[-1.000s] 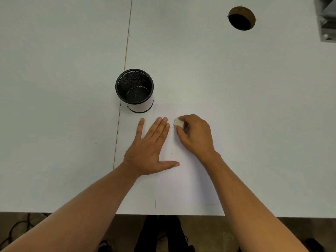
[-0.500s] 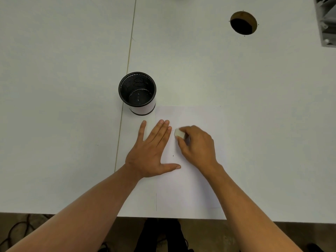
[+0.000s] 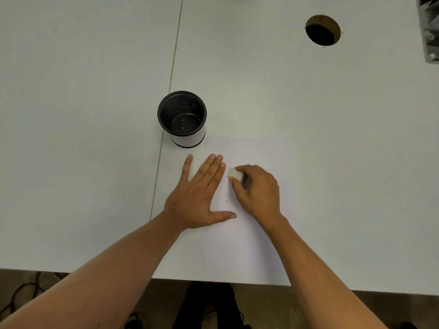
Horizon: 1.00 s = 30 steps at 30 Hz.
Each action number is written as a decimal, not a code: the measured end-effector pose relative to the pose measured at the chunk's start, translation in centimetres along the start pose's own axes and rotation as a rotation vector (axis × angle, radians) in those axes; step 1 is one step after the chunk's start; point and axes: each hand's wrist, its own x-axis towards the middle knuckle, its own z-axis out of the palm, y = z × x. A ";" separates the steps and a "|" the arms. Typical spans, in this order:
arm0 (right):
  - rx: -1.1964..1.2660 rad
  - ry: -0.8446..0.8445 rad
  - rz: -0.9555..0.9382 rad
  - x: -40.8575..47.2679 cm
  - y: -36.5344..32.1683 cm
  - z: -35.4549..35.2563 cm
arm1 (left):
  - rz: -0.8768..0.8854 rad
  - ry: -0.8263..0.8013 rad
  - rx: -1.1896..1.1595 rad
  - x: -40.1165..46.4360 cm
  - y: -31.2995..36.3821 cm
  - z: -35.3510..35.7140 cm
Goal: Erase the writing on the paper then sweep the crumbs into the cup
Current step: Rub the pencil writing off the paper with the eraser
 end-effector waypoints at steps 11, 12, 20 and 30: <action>0.048 0.028 0.036 -0.7 0.2 0.5 | -0.011 -0.007 0.002 0.0 0.0 0.0; 0.052 0.028 0.036 -0.9 0.3 0.4 | -0.013 -0.008 0.003 0.1 0.0 0.1; 0.009 0.022 -0.046 0.1 -0.6 0.5 | -0.016 -0.004 0.006 0.1 0.0 0.3; 0.026 0.006 -0.010 -0.7 -0.8 1.0 | -0.022 0.002 -0.006 0.1 -0.1 0.3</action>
